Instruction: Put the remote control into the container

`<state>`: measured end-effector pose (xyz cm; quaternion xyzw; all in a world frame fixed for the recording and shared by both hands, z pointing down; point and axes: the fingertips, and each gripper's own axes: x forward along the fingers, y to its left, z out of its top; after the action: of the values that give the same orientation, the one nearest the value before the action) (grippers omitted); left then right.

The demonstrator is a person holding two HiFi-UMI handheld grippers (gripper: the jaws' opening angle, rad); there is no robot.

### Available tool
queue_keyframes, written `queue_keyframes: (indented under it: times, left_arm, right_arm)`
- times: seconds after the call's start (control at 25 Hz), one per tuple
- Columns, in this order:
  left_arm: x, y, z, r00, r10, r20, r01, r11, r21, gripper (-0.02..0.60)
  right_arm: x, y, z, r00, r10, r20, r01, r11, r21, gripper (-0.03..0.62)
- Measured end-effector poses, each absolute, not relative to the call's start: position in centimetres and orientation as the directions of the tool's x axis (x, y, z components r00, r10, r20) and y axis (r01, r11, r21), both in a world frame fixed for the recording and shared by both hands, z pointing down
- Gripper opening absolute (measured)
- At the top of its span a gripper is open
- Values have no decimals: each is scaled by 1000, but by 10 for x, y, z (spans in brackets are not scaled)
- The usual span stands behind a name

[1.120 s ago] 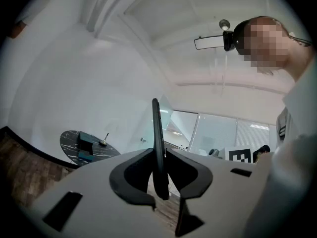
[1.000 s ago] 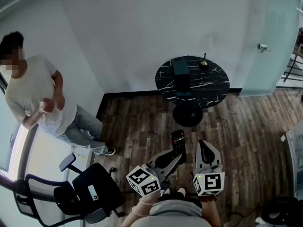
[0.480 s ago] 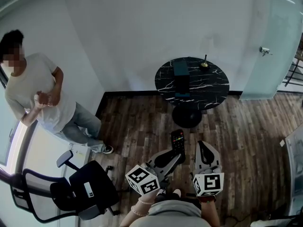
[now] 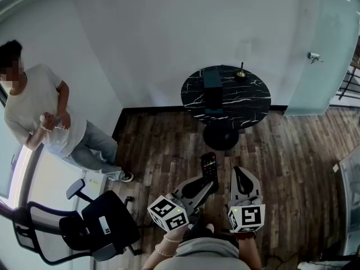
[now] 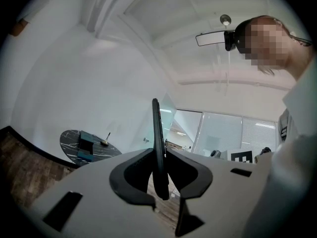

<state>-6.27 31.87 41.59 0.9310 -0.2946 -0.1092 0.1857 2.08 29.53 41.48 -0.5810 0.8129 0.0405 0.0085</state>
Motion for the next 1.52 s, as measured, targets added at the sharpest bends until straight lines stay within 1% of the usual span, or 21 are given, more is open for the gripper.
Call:
queue_keyframes:
  times: [0.48, 0.8, 1.0, 1.52]
  left_arm:
    - [-63, 293, 413, 812, -574, -102, -490, -767, 415, 87]
    - [-63, 261, 411, 822, -563, -85, -485, -771, 414, 87]
    - [-66, 236, 413, 831, -547, -96, -468, -783, 409, 87]
    - [-95, 159, 424, 857, -507, -91, -431, -802, 412, 87]
  right_arm:
    - [21, 267, 414, -308, -950, -58, -950, 302, 82, 12]
    - [20, 236, 416, -290, -956, -51, -955, 287, 71, 14]
    - [14, 210, 417, -286, -957, -44, -956, 282, 76, 14]
    - [-8, 136, 428, -228, -973, -21, -972, 226, 65, 13]
